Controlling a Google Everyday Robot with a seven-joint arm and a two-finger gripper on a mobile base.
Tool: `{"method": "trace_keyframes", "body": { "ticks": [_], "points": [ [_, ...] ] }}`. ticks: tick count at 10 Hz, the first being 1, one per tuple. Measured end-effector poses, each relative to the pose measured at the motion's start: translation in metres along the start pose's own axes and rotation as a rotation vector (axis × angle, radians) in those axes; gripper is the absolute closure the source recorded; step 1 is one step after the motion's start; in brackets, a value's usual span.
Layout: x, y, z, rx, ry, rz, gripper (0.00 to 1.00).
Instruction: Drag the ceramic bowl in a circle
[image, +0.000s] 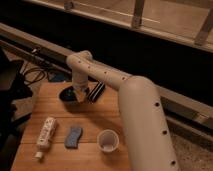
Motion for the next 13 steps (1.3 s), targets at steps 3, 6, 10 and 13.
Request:
{"method": "trace_keyframes", "body": {
  "ticks": [3, 6, 10, 13],
  "points": [
    [-0.008, -0.014, -0.01, 0.067, -0.008, -0.029, 1.0],
    [-0.057, -0.04, -0.012, 0.109, -0.033, -0.131, 1.0],
    [-0.13, -0.05, -0.002, 0.106, -0.078, -0.303, 1.0],
    [-0.149, -0.023, 0.005, 0.045, -0.072, -0.342, 1.0]
  ]
}}
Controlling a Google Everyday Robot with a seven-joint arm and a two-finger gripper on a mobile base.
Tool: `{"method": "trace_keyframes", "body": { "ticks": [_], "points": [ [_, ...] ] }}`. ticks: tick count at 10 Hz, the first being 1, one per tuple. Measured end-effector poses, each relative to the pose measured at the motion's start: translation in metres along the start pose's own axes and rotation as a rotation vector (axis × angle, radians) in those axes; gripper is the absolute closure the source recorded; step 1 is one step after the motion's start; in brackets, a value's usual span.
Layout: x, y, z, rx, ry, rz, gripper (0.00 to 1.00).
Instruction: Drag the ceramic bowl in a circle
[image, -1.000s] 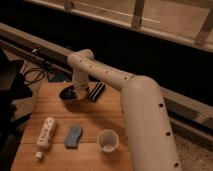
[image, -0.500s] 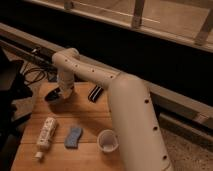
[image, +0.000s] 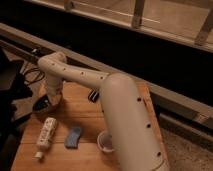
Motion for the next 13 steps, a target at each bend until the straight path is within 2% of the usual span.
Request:
{"method": "trace_keyframes", "body": {
  "ticks": [1, 3, 5, 6, 9, 13],
  "points": [
    [0.001, 0.009, 0.0, -0.012, 0.002, 0.007, 0.99],
    [0.015, 0.046, -0.003, -0.052, -0.001, 0.052, 0.82],
    [0.035, 0.07, -0.01, -0.043, 0.002, 0.063, 0.64],
    [0.042, 0.075, -0.013, -0.026, 0.003, 0.073, 0.61],
    [0.049, 0.083, -0.017, -0.002, 0.013, 0.086, 0.72],
    [0.061, 0.087, -0.022, 0.028, 0.023, 0.074, 0.72]
  ]
}}
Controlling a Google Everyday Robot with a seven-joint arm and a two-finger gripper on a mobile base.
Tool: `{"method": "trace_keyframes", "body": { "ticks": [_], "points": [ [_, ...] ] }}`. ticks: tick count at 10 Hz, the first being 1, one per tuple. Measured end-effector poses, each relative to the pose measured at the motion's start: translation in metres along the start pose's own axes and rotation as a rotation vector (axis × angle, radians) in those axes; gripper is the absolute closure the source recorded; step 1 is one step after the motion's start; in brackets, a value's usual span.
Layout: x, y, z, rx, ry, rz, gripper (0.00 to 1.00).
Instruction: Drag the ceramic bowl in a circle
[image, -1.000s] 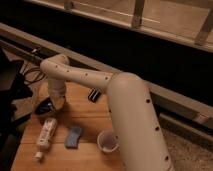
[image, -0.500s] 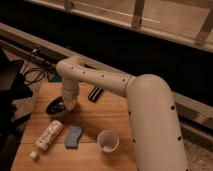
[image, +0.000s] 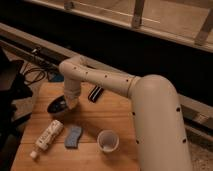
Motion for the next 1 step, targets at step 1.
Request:
{"method": "trace_keyframes", "body": {
  "ticks": [1],
  "points": [
    [0.0041, 0.0013, -0.0025, 0.01, 0.003, 0.0, 0.72]
  ]
}}
